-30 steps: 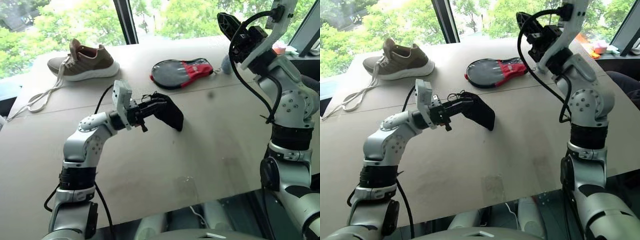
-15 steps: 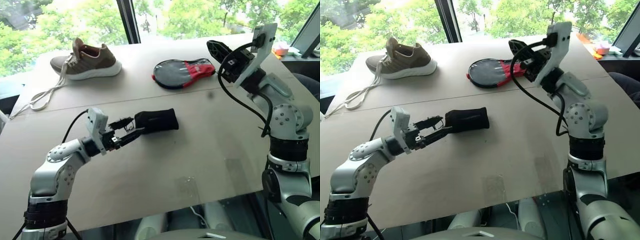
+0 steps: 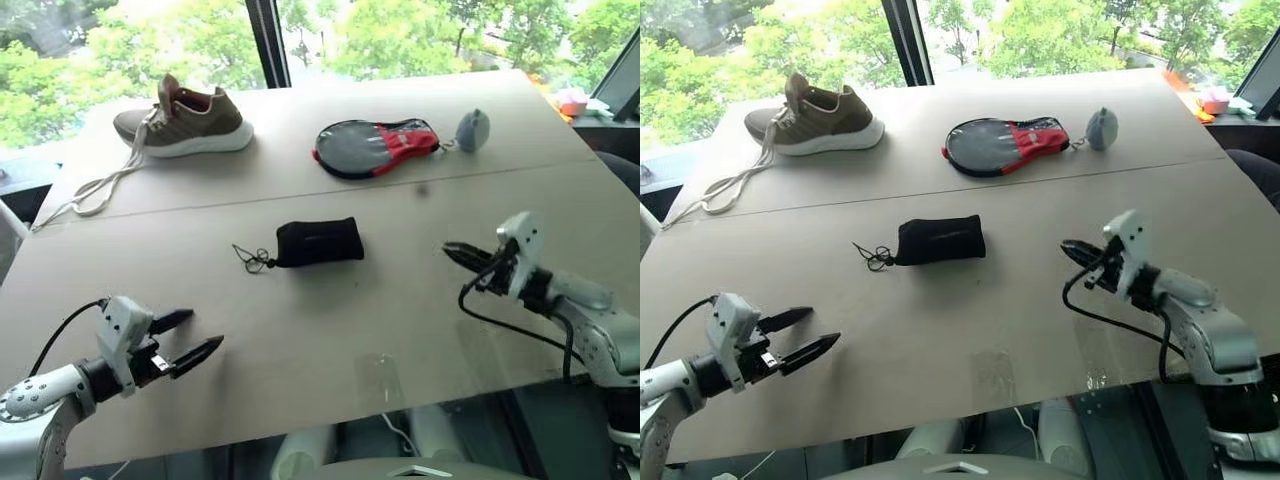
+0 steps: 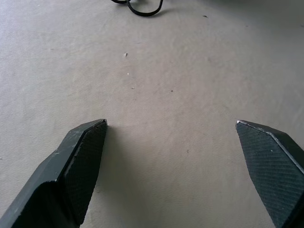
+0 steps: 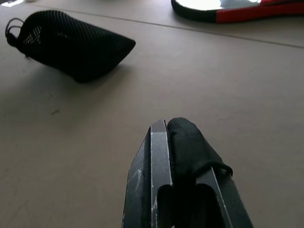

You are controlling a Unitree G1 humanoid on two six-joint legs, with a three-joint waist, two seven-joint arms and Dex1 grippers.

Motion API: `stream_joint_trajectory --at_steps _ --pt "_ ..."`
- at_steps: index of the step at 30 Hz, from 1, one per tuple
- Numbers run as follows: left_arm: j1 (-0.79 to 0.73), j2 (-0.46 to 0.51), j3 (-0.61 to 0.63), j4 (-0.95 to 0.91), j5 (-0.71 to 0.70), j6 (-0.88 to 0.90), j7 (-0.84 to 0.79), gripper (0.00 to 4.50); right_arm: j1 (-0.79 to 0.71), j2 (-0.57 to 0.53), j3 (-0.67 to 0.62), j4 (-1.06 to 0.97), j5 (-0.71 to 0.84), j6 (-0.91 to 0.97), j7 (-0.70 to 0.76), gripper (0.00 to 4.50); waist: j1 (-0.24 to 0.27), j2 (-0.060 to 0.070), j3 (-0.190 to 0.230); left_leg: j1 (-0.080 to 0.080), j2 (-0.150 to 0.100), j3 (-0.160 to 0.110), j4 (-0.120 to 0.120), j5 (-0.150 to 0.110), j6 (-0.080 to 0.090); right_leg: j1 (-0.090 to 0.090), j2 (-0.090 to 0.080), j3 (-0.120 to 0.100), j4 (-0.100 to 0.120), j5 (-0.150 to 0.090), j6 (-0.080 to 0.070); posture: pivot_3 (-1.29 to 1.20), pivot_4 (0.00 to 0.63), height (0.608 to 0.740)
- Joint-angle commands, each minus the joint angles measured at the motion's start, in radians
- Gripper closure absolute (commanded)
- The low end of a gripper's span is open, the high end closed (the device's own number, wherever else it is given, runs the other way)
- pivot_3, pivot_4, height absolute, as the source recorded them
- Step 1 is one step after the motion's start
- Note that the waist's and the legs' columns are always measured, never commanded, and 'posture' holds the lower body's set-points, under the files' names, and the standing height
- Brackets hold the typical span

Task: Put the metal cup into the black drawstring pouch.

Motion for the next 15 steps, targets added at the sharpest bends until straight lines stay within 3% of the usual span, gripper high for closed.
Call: stream_joint_trajectory --at_steps 1,8,15 --pt "0.008 -0.046 -0.039 -0.081 0.004 -0.025 0.040 0.03 0.069 -0.005 -0.039 -0.049 -0.005 -0.082 0.048 4.50 0.001 0.001 0.000 0.001 0.000 0.000 0.000 0.000 0.001 0.000 0.000 0.000 0.000 0.000 0.000 0.00 0.150 0.740" --pt "0.026 -0.093 -0.101 -0.137 0.070 -0.066 0.105 0.03 0.244 -0.018 -0.057 -0.064 -0.057 -0.269 0.140 4.50 0.003 0.000 0.000 0.010 0.000 0.000 -0.001 -0.003 0.004 0.009 0.001 0.000 0.000 0.000 0.000 0.00 0.150 0.740" --pt "-0.007 -0.082 -0.118 -0.146 0.053 -0.091 0.089 0.03 0.230 -0.006 -0.081 -0.007 -0.057 -0.304 0.146 4.50 0.007 0.000 0.000 0.012 0.000 0.000 -0.001 -0.003 0.004 0.011 0.000 -0.001 -0.001 0.000 0.000 0.00 0.150 0.740"
